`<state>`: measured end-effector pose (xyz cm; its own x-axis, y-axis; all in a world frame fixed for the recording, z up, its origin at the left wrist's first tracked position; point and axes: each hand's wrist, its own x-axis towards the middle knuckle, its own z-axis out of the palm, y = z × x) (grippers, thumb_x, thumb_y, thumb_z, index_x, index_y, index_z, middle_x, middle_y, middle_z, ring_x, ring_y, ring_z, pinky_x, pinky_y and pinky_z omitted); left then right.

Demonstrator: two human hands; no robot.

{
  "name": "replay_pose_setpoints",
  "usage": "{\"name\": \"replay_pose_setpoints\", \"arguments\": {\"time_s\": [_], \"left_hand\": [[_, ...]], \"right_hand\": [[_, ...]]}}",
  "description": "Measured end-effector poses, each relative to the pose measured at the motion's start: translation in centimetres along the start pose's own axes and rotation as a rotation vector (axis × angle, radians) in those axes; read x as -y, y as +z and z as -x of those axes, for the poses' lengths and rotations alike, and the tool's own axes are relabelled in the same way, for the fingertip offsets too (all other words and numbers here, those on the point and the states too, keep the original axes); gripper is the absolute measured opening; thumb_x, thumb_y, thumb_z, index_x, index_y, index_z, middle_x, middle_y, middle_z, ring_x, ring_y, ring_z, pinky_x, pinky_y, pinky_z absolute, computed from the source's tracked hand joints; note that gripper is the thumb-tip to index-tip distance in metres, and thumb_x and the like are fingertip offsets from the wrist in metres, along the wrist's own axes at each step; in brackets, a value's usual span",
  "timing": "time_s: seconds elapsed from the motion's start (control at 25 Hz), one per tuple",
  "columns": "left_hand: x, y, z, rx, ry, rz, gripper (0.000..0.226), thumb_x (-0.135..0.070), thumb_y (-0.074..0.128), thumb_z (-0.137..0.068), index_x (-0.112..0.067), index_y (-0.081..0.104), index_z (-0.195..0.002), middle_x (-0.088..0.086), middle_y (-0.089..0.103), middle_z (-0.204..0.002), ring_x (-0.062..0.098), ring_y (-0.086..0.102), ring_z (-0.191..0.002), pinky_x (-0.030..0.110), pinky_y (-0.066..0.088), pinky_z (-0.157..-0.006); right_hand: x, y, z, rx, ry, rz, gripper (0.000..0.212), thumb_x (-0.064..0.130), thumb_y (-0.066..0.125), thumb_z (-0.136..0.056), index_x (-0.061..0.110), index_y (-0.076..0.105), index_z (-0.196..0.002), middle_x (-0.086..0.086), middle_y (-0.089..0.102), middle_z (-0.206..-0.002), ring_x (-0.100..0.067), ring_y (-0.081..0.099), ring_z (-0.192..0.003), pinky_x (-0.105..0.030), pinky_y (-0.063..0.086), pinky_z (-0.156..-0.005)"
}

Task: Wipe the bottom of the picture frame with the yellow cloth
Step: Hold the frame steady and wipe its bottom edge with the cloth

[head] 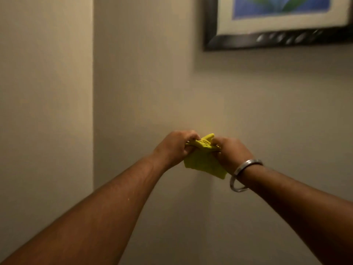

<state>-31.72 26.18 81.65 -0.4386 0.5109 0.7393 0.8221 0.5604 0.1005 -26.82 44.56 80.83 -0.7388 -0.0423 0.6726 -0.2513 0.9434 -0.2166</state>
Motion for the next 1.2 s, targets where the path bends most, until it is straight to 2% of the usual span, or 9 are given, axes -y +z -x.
{"name": "replay_pose_setpoints", "arguments": {"time_s": [0.28,0.44,0.52,0.64,0.76,0.84,0.96,1.08,1.2], "left_hand": [[-13.8,-1.2,-19.0,-0.257,0.306,0.014,0.023,-0.008,0.067,-0.085,-0.018,0.068,-0.105,0.005,0.073,-0.102,0.015,0.067,-0.089,0.031,0.058,-0.076],[-16.8,-1.3,-24.4,-0.433,0.355,-0.124,0.024,-0.020,0.070,-0.085,-0.024,0.065,-0.108,0.005,0.075,-0.099,0.019,0.070,-0.084,0.031,0.056,-0.069],[-17.0,-2.3,-26.9,-0.545,0.328,-0.216,0.022,-0.025,0.069,-0.084,-0.025,0.066,-0.105,0.004,0.076,-0.097,0.025,0.070,-0.085,0.034,0.050,-0.071],[-16.5,-2.5,-29.4,-0.540,0.287,-0.349,0.020,-0.025,0.061,-0.087,-0.029,0.064,-0.106,0.002,0.071,-0.108,0.027,0.064,-0.100,0.037,0.038,-0.080],[-14.5,-2.1,-30.7,-0.531,0.332,-0.389,0.026,-0.027,0.058,-0.088,-0.034,0.062,-0.113,0.001,0.062,-0.125,0.026,0.056,-0.116,0.040,0.031,-0.090],[-12.1,-2.8,-30.5,-0.574,0.332,-0.507,0.040,-0.043,0.051,-0.091,-0.033,0.052,-0.129,0.004,0.053,-0.141,0.029,0.047,-0.131,0.047,0.028,-0.105],[-7.3,-4.1,-29.3,-0.687,0.154,-0.678,0.063,-0.061,0.029,-0.089,-0.031,0.034,-0.145,0.010,0.036,-0.155,0.032,0.028,-0.144,0.056,0.007,-0.118],[-4.6,-4.1,-28.5,-0.786,-0.002,-0.653,0.065,-0.059,0.025,-0.088,-0.034,0.027,-0.148,0.012,0.030,-0.158,0.033,0.023,-0.146,0.057,0.002,-0.119],[-4.2,-3.8,-29.0,-0.845,0.037,-0.624,0.063,-0.052,0.031,-0.087,-0.035,0.027,-0.147,0.013,0.027,-0.159,0.033,0.025,-0.146,0.057,0.005,-0.119]], "right_hand": [[-10.4,-20.6,-4.5,-0.368,-0.079,0.102,0.029,0.021,0.057,-0.089,0.025,0.041,-0.113,-0.011,0.064,-0.107,-0.026,0.062,-0.088,-0.044,0.058,-0.074],[-13.5,-25.5,-7.6,-0.614,-0.258,0.265,0.022,0.015,0.059,-0.086,0.017,0.048,-0.105,-0.013,0.060,-0.101,-0.032,0.058,-0.087,-0.038,0.050,-0.065],[-13.1,-27.0,-10.2,-0.711,-0.268,0.367,0.013,0.013,0.054,-0.085,0.013,0.052,-0.098,-0.015,0.057,-0.101,-0.038,0.056,-0.090,-0.041,0.048,-0.070],[-12.2,-26.9,-13.4,-0.668,-0.224,0.519,0.013,0.020,0.053,-0.084,0.014,0.054,-0.096,-0.014,0.054,-0.104,-0.037,0.053,-0.096,-0.040,0.041,-0.076],[-12.6,-24.6,-14.9,-0.775,-0.250,0.504,0.015,0.024,0.052,-0.088,0.011,0.056,-0.095,-0.016,0.058,-0.097,-0.038,0.057,-0.089,-0.042,0.043,-0.073],[-12.5,-22.4,-15.2,-0.857,-0.295,0.498,0.017,0.024,0.058,-0.089,0.009,0.059,-0.097,-0.019,0.064,-0.092,-0.040,0.061,-0.082,-0.046,0.048,-0.071],[-12.4,-20.6,-15.7,-0.909,-0.285,0.480,0.020,0.025,0.065,-0.086,0.009,0.062,-0.098,-0.019,0.067,-0.094,-0.040,0.063,-0.083,-0.049,0.051,-0.073],[-13.0,-19.0,-15.8,-1.006,-0.283,0.381,0.027,0.028,0.061,-0.088,0.011,0.062,-0.109,-0.017,0.069,-0.104,-0.040,0.064,-0.091,-0.050,0.053,-0.079],[-12.6,-17.5,-15.7,-0.965,-0.199,0.446,0.047,0.041,0.043,-0.090,0.024,0.048,-0.134,-0.017,0.059,-0.130,-0.041,0.056,-0.113,-0.053,0.046,-0.093]]}}
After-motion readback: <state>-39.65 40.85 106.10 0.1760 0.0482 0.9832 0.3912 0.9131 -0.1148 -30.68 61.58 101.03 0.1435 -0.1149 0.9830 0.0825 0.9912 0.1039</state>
